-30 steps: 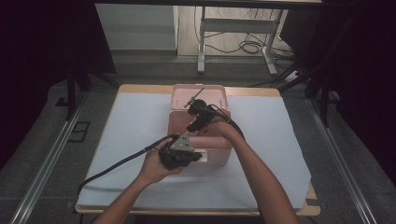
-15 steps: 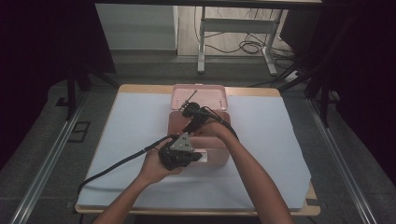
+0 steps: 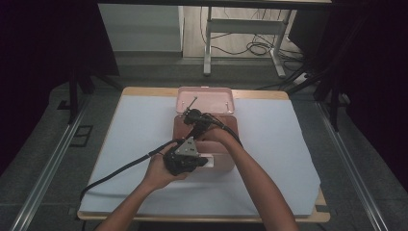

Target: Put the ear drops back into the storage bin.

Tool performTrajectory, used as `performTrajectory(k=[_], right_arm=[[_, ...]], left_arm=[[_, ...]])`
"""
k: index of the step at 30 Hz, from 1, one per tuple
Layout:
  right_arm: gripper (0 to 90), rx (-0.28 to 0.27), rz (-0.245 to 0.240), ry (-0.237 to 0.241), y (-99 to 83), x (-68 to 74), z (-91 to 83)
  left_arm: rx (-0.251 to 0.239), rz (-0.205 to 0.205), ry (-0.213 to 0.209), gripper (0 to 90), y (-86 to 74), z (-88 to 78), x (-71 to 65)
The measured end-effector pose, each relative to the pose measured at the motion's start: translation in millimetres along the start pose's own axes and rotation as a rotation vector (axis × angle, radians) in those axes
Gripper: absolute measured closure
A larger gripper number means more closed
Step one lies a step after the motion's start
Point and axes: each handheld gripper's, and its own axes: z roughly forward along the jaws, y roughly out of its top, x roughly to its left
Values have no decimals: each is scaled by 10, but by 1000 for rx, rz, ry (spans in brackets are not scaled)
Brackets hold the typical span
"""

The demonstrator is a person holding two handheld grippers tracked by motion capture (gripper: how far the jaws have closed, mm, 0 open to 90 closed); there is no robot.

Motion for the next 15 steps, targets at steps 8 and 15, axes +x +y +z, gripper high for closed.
performTrajectory(k=[8, 15], right_arm=[[591, 33, -8, -10, -13, -17, 71], [582, 41, -12, -16, -24, -17, 104]], left_arm=[[-1, -1, 1, 900, -4, -1, -3], [-1, -1, -1, 900, -8, -3, 1]])
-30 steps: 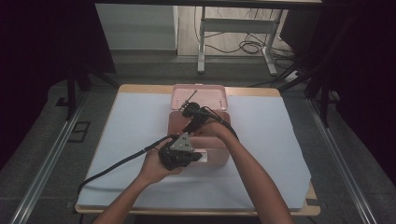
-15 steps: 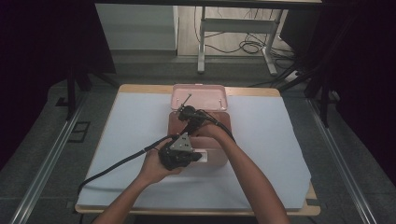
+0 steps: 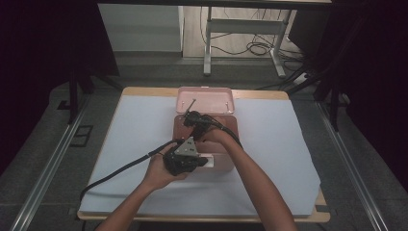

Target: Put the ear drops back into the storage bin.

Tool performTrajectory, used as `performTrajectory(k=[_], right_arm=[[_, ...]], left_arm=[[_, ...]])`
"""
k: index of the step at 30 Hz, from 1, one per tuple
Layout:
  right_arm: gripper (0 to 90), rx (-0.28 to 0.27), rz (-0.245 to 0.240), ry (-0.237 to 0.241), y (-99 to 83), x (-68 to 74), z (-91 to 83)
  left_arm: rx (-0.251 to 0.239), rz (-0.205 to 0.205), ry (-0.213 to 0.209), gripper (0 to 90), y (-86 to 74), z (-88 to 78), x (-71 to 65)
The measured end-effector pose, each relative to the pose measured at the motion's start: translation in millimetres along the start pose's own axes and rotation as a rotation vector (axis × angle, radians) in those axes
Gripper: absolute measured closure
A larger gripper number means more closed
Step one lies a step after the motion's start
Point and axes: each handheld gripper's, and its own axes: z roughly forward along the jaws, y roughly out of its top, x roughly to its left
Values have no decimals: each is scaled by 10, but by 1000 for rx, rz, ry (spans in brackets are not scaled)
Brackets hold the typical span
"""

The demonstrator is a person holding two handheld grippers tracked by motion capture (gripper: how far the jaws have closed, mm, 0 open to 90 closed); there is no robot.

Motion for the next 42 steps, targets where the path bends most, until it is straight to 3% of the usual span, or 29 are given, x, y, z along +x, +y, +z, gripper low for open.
performTrajectory(k=[7, 14, 30, 42], right_arm=[[549, -18, 3, -6, -9, 13, -72], [507, -77, 7, -22, -46, 6, -287], [487, -198, 88, -37, -253, -31, -766], [479, -267, 130, -58, -452, -110, -968]], left_arm=[[0, 3, 0, 900, 1, 0, 3], [-9, -8, 0, 900, 1, 6, -4], [-8, -12, 4, 900, -1, 5, -14], [4, -2, 6, 900, 1, -5, -4]])
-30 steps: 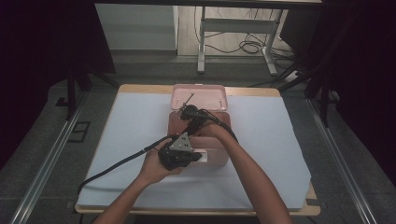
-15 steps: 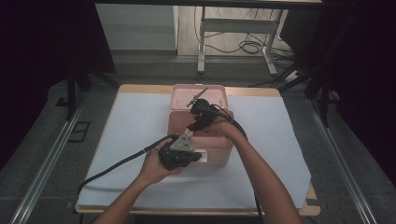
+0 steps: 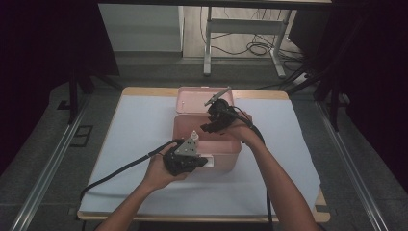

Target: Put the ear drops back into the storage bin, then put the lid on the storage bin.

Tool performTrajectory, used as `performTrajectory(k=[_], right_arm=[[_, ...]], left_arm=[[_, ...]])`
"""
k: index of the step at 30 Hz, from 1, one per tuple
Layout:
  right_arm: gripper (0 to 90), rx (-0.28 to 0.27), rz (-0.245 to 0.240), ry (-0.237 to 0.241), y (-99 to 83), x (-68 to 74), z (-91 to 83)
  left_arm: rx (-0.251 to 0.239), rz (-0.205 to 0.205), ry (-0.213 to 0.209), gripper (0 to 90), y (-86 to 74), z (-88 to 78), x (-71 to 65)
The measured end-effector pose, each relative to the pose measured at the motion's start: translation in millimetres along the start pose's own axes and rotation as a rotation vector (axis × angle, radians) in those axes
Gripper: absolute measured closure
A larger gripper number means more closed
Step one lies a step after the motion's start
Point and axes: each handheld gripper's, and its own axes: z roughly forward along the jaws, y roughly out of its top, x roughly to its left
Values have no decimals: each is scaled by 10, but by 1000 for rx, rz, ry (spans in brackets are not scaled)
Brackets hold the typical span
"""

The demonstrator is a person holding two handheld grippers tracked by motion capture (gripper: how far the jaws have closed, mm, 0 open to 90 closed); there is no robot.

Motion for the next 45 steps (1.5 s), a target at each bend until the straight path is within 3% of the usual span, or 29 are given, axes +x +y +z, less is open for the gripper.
performTrajectory(k=[22, 32, 45], right_arm=[[478, -81, 87, -54, -338, -233, -385], [468, -106, 151, -57, -397, -336, -457], [455, -157, 183, -98, -424, -488, -559]], left_arm=[[-11, -14, -3, 900, 1, 8, -4], [-1, -2, -1, 900, 2, 1, 5], [-1, -4, -6, 900, 2, 2, 10]])
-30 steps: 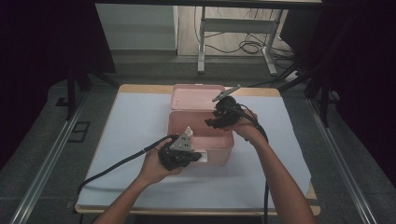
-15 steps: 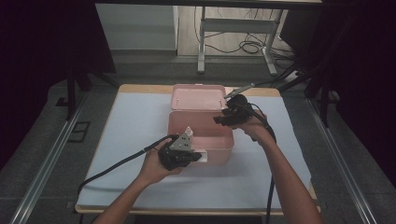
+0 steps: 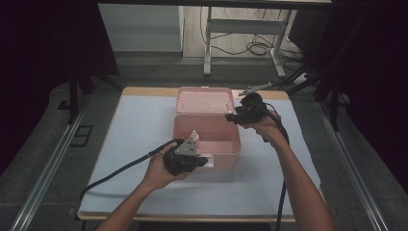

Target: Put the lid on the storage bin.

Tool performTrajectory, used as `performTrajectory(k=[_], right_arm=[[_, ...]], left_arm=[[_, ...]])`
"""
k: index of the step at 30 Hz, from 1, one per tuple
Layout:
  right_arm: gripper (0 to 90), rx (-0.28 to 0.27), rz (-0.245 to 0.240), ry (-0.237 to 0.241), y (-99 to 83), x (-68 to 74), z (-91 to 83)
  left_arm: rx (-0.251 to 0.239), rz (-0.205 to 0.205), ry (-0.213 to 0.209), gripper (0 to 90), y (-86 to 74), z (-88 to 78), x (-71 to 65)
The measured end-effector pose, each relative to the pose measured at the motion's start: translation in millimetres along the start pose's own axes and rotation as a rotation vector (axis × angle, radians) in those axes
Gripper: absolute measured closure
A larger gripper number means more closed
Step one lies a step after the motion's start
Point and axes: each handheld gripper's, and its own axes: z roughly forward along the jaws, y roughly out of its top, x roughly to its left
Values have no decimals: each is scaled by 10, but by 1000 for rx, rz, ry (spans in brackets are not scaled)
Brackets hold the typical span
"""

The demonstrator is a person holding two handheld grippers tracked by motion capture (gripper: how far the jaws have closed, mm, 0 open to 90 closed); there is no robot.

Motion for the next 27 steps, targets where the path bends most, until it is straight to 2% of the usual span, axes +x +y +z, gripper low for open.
performTrajectory(k=[11, 14, 17, 20, 25, 27], right_arm=[[468, 20, 53, -52, 36, -181, 3], [467, 25, 54, -69, 42, -203, 9], [472, 33, 73, -80, 58, -234, 24], [480, 48, 95, -98, 77, -271, 57], [500, 51, 134, -100, 120, -335, 127], [505, 61, 134, -105, 144, -355, 174]], left_arm=[[1, 1, -1, 900, 0, -1, 0], [0, 0, -2, 900, 0, 0, 1], [-8, -11, -4, 900, 0, 5, -5], [-10, -10, -4, 900, -2, 6, -6], [-2, 0, -4, 900, -1, 1, 3], [-3, -1, -5, 900, -1, 2, 3]])
